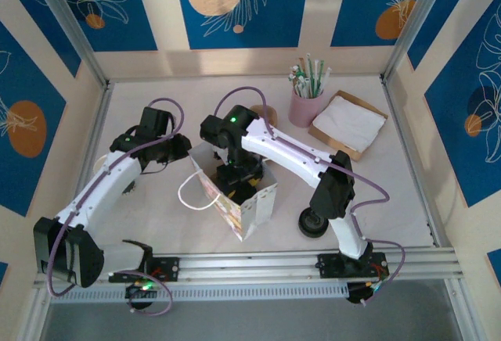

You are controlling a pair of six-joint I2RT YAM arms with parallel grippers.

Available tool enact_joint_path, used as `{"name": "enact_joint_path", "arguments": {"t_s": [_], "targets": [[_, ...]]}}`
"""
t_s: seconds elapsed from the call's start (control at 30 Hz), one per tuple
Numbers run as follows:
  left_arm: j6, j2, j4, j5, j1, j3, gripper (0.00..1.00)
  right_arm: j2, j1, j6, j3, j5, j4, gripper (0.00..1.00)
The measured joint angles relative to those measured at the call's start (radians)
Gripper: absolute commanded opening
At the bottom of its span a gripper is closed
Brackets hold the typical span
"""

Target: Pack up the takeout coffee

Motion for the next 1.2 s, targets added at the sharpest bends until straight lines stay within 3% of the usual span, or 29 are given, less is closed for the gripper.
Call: {"name": "enact_joint_path", "arguments": {"t_s": [1.2], "targets": [[0.000,0.000,0.000,0.000,0.000,0.000,0.26,0.003,-0.005,0.000,0.000,0.014,0.000,0.54]]}}
